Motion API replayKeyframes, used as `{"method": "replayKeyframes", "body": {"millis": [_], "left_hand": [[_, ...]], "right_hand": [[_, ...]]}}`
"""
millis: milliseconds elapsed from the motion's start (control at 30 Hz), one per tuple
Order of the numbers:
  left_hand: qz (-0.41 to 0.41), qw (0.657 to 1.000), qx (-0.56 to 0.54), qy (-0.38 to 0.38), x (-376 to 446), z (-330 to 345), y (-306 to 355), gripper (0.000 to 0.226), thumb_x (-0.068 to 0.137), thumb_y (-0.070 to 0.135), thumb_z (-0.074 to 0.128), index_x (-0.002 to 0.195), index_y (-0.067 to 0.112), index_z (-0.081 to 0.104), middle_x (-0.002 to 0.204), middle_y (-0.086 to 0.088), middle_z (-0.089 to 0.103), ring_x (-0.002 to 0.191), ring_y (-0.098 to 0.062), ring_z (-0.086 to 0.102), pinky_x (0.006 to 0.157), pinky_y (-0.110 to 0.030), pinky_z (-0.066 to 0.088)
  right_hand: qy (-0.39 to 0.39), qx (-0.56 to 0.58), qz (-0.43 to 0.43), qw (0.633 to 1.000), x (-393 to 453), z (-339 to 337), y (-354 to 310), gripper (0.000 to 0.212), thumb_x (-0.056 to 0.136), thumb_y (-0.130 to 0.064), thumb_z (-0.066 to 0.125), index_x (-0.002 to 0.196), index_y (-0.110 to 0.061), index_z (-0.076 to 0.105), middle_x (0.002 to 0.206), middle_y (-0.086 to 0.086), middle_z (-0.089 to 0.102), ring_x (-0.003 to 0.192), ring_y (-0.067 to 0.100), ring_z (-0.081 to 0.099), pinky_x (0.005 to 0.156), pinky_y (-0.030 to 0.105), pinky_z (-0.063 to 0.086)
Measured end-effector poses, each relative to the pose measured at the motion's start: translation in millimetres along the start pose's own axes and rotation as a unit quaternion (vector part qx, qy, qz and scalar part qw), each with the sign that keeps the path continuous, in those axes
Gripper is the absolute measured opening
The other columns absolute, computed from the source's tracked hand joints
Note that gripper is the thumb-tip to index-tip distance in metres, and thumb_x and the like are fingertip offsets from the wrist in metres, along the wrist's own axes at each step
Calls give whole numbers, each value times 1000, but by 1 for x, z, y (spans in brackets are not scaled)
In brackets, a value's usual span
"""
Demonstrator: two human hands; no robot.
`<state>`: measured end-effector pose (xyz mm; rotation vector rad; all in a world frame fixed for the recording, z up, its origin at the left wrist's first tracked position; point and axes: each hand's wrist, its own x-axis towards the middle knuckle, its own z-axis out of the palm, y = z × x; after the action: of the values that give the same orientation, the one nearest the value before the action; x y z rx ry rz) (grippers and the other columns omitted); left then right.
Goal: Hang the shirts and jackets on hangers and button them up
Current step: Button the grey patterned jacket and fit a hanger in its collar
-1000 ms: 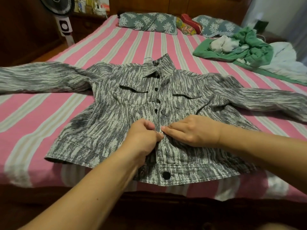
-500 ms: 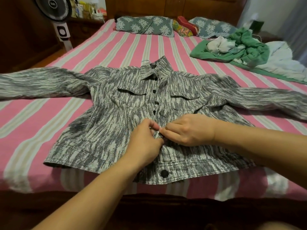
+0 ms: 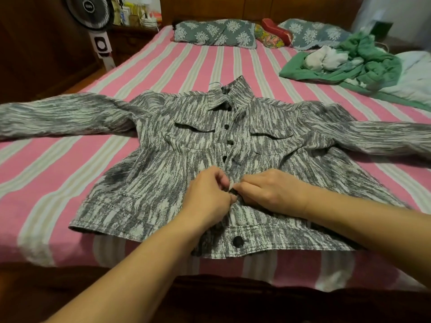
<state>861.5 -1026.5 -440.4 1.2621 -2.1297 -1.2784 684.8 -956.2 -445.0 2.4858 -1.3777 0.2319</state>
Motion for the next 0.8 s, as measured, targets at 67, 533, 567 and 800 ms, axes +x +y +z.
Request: {"method": "replayKeyframes", "body": {"millis": [67,533,567,800], "left_hand": [[-16,999,-39,1,-2,-3,1,33,79,5,84,89,20,57,80,4,58,71,-13,56,68,-33,53],[2,990,138,-20,15,-25,-11,14,94,7,62,89,19,67,84,1,67,79,-15,65,68,-31,54],[25,968,249,0,15,-26,-14,13,96,8,59,93,19,65,81,4,64,76,-14,62,68,-31,53],[55,979,194,-1,25,-40,-10,16,102,14,54,112,19,65,107,5,67,80,-3,58,67,-18,50]], "right_hand": [[-2,21,27,999,2,-2,-1,27,100,-19,50,96,1,68,73,2,59,54,17,55,46,28,50],[-81,224,435,869,28,-13,-50,17,92,-32,70,83,-28,56,85,-14,58,77,1,53,70,23,40],[-116,240,431,862,27,-15,-51,19,95,-29,66,80,-28,55,85,-13,58,77,1,53,71,22,39],[-67,300,559,770,47,-25,-1,29,98,-45,56,98,-16,60,92,1,68,73,15,64,65,25,55]]}}
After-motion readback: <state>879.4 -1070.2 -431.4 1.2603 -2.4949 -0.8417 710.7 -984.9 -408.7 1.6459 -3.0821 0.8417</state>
